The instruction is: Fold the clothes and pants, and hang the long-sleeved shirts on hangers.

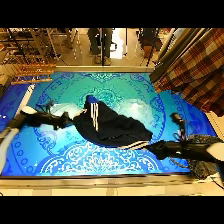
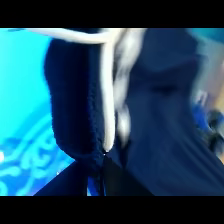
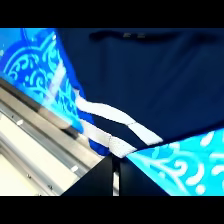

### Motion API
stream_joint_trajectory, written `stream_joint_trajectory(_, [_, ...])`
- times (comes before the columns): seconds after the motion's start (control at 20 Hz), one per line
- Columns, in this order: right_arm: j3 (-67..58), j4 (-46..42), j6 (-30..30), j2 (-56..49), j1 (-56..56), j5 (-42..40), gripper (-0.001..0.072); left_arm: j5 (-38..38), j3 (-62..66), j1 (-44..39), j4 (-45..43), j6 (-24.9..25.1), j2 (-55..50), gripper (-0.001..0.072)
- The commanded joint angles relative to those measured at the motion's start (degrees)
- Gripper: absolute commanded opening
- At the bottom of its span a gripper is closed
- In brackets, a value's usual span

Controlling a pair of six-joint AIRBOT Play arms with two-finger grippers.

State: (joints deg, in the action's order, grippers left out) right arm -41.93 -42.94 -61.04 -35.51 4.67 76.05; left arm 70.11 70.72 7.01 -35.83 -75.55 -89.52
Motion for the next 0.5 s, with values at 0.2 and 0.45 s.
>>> stream_joint_trajectory(0.2, [-34.2,-8.3,-15.2,18.4,-0.1,2.2,0.0009,21.1,23.0,9.4,27.8,13.7,32.3,0.0014])
stream_joint_trajectory(0.45, [-48.6,-10.4,-16.9,15.0,0.0,-4.9,0.0009,8.0,28.9,12.2,27.6,14.5,45.1,0.0014])
